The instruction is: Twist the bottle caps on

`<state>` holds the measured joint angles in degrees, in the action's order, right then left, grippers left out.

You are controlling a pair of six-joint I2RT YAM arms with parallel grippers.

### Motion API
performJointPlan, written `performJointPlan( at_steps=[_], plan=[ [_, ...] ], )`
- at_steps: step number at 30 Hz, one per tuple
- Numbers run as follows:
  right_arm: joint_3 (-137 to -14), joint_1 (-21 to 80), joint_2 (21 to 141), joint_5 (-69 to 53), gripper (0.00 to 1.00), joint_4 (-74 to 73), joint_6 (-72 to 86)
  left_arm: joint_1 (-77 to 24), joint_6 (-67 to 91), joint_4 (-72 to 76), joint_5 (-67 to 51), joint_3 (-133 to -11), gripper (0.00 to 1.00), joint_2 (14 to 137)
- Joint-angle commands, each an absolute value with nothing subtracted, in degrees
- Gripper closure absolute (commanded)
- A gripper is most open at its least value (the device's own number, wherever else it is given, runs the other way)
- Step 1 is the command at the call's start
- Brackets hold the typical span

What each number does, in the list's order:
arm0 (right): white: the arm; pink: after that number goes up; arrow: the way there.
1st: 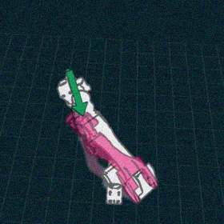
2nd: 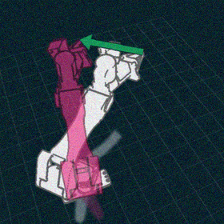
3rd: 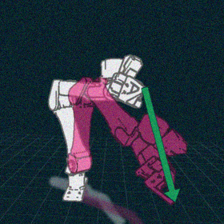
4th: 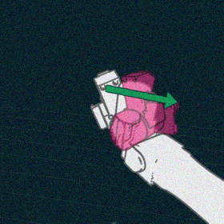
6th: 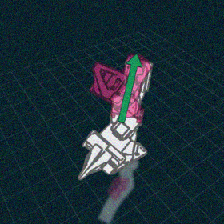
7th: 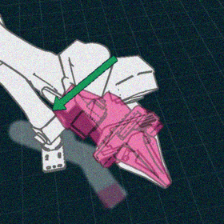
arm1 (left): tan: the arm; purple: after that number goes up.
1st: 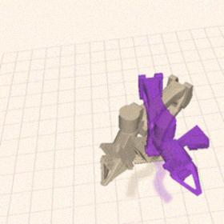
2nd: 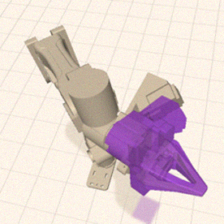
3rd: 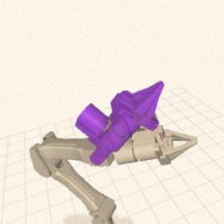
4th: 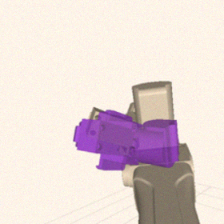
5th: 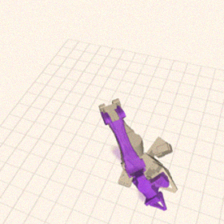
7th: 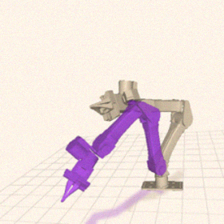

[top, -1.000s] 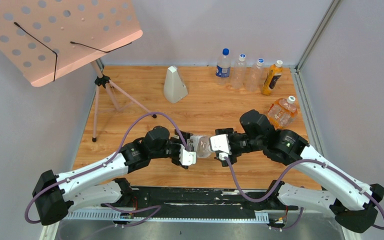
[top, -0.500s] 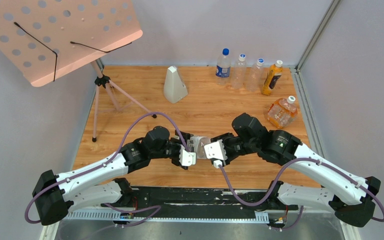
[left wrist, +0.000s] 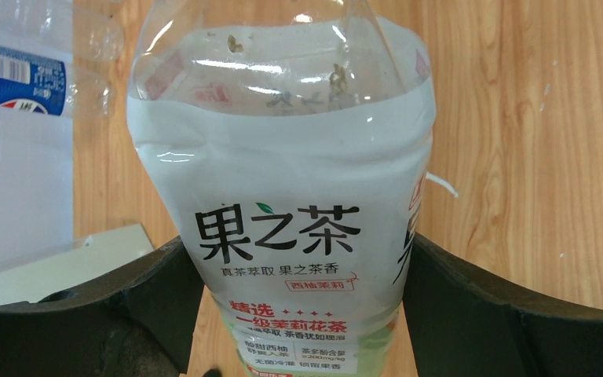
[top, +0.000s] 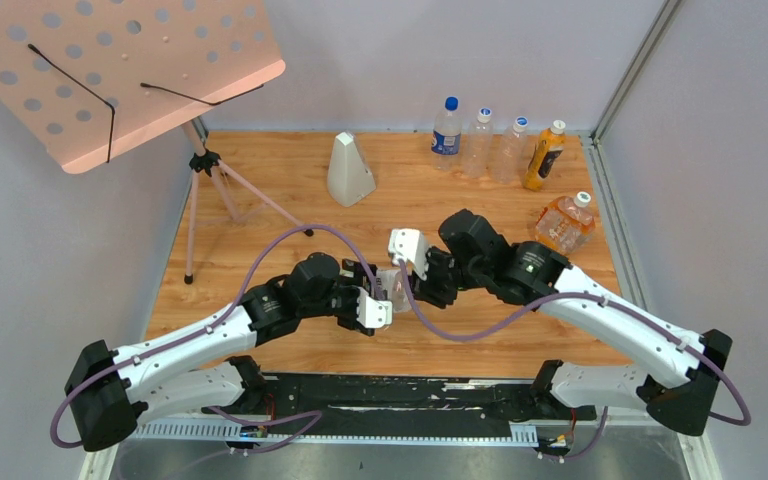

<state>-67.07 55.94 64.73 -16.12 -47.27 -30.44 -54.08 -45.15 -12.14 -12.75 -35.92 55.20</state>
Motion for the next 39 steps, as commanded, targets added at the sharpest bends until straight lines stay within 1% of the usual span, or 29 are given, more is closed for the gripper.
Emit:
performJointPlan(
  at_steps=[1,3,6,9,10,12,14,15,18,20,24,27,32,39],
  plan=[
    [-70.5,53.6,70.2,-1.4,1.0,-42.0,9.0,-54.4,-45.2,-3.0,-11.7,-37.4,1.0,53.8],
    [-71.4,52.6,71.9,2.8,1.0,-42.0,23.6,-54.4,-45.1,-2.5,-11.1,-37.2,1.0,53.6],
    [-71.8,51.1,73.6,2.8,1.0,-42.0,37.0,-54.5,-45.1,-1.8,-10.5,-37.0,1.0,53.3],
    [-73.0,50.7,74.4,3.7,1.0,-41.2,36.2,-54.6,-44.9,-1.5,-9.7,-37.0,1.0,53.2],
    [-73.5,50.7,74.2,4.7,0.97,-41.0,34.5,-54.6,-44.6,-1.3,-9.1,-37.0,1.0,53.2],
    [-73.8,50.7,72.7,5.8,0.72,-39.8,29.4,-54.6,-43.8,-0.9,-8.2,-37.1,1.0,53.3],
    [-72.7,50.7,69.3,6.2,0.53,-37.6,24.0,-54.5,-42.2,-0.4,-7.1,-37.4,1.0,53.5],
    [-71.6,50.7,67.4,6.6,0.45,-36.3,22.3,-54.5,-41.5,-0.4,-6.6,-37.5,1.0,53.6],
    [-67.2,50.6,61.3,8.3,0.3,-31.1,18.5,-54.5,-36.9,2.0,-3.8,-38.4,1.0,55.0],
    [-64.2,50.7,57.5,9.8,0.25,-26.4,17.0,-54.5,-32.4,3.5,-2.1,-39.2,1.0,56.1],
    [-58.2,50.6,52.5,9.3,0.23,-17.3,16.2,-54.5,-21.7,7.8,-0.2,-39.8,1.0,58.0],
    [-55.6,50.7,51.4,7.5,0.23,-12.8,16.3,-54.4,-15.8,9.1,-0.2,-40.5,1.0,59.1],
    [-52.8,50.6,52.0,9.7,0.24,-7.7,16.7,-54.5,-13.6,9.5,-0.8,-40.9,1.0,59.4],
    [-49.4,50.6,53.9,13.7,0.32,-1.0,20.5,-54.5,-13.2,10.0,-1.0,-40.6,1.0,58.6]
  ],
)
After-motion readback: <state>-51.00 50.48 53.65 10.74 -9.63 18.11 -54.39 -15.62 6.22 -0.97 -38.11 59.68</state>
